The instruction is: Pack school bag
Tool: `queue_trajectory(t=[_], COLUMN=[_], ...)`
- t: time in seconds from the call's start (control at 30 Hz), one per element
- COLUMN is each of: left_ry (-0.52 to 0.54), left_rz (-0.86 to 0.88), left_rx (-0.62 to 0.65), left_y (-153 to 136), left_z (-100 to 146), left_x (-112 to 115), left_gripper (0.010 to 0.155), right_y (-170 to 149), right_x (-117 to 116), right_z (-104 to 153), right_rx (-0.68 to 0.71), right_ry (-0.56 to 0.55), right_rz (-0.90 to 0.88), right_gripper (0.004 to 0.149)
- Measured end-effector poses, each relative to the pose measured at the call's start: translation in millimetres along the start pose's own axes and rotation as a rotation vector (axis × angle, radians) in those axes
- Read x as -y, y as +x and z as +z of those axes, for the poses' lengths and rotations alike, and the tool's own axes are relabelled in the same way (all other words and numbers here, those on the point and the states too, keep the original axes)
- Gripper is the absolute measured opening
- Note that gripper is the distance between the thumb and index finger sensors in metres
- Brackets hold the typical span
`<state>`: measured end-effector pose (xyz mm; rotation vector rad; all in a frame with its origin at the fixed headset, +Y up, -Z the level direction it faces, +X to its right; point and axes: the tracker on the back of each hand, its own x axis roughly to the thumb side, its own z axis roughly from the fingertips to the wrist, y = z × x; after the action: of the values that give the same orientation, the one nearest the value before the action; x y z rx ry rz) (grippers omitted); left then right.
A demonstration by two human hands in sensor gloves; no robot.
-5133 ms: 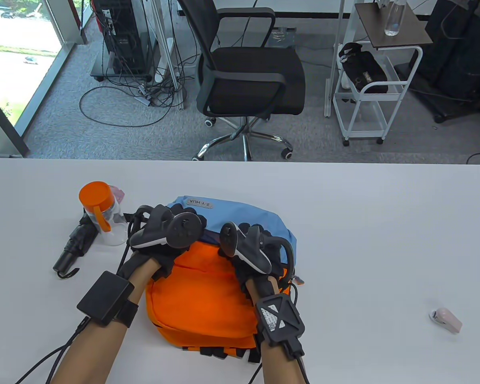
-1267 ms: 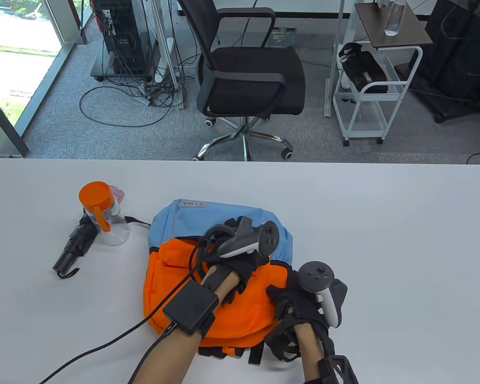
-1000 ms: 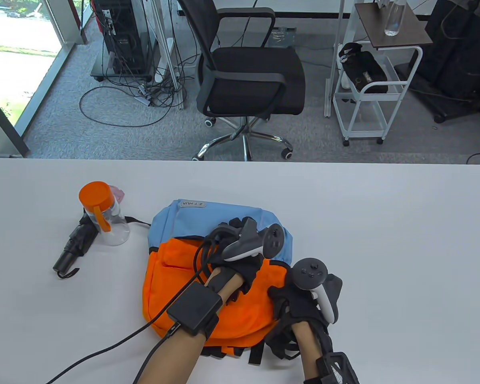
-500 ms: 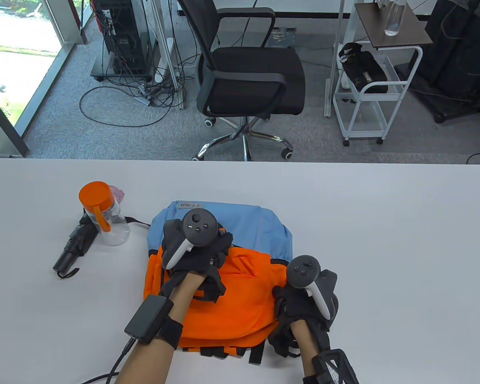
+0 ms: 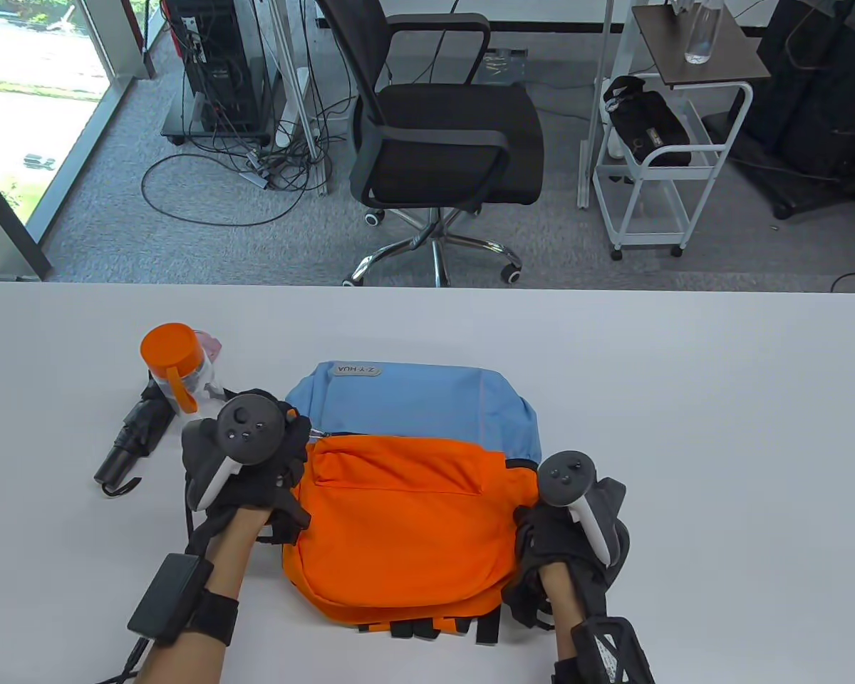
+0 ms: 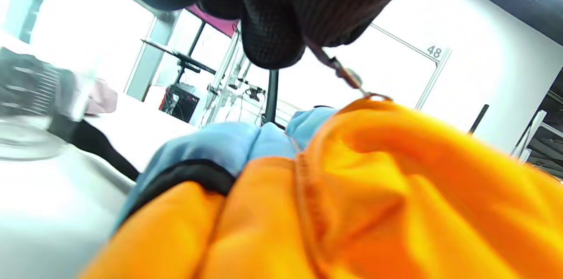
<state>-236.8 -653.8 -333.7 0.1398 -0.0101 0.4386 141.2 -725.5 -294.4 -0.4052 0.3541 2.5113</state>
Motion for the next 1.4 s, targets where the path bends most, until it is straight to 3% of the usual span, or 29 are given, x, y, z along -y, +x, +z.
queue_trajectory(t=[0.07, 0.23, 0.33, 0.43, 0.67, 0.8, 0.9, 0.97, 1.0, 1.03, 1.1, 1.17, 1.23, 1.4], left_ry=[-0.014, -0.099, -0.088, -0.152, -0.336, -0.48, -0.739, -0.807, -0.771, -0.698, -0.588, -0.493, -0.429, -0.215], left_rz=[-0.025, 0.197, 0.166, 0.153, 0.153, 0.118, 0.057, 0.195, 0.266, 0.339, 0.333, 0.421, 0.583, 1.039], left_rx=[-0.015, -0.129, -0.119, -0.094, -0.018, -0.077, -0.157, -0.145, -0.148, -0.156, -0.074, -0.06, -0.057, 0.067], left_y=[-9.7, -35.8, -36.4, -31.4, -25.5, -41.0, -54.3, -56.6, -55.3, -52.5, -44.3, -33.2, -21.9, 5.4], left_z=[-0.5, -3.1, -0.6, 5.5, 42.7, 64.8, 79.7, 86.6, 87.5, 86.7, 82.3, 77.1, 66.9, 38.0], left_x=[4.7, 13.4, 17.7, 26.0, 31.1, 26.9, 35.7, 51.5, 54.0, 55.0, 46.9, 31.2, 14.1, -36.4], left_gripper=[0.039, 0.04, 0.04, 0.042, 0.08, 0.095, 0.094, 0.093, 0.09, 0.086, 0.079, 0.075, 0.074, 0.076], right_y=[3.8, 0.4, 7.0, 11.4, 33.5, 44.8, 43.1, 44.8, 46.1, 48.5, 51.7, 55.3, 56.2, 80.3], right_x=[-0.3, 0.5, -1.9, -2.3, 16.9, 5.5, -22.3, -47.0, -54.3, -64.2, -69.0, -59.9, -44.3, 44.3], right_z=[2.5, 4.2, 7.8, 12.7, 36.5, 72.8, 95.7, 99.0, 97.9, 95.0, 89.9, 85.7, 80.5, 95.0], right_rx=[0.008, 0.019, 0.067, 0.076, 0.178, 0.442, 0.534, 0.561, 0.562, 0.569, 0.575, 0.628, 0.623, 0.59], right_ry=[-0.017, -0.01, -0.058, -0.115, -0.138, 0.078, 0.317, 0.344, 0.294, 0.167, -0.017, -0.22, -0.197, -0.274], right_rz=[0.076, 0.024, 0.091, 0.162, 0.319, 0.462, 0.639, 0.862, 0.942, 1.046, 1.133, 1.011, 0.875, 0.356], right_gripper=[0.068, 0.068, 0.068, 0.07, 0.075, 0.079, 0.1, 0.111, 0.111, 0.108, 0.095, 0.064, 0.053, 0.046])
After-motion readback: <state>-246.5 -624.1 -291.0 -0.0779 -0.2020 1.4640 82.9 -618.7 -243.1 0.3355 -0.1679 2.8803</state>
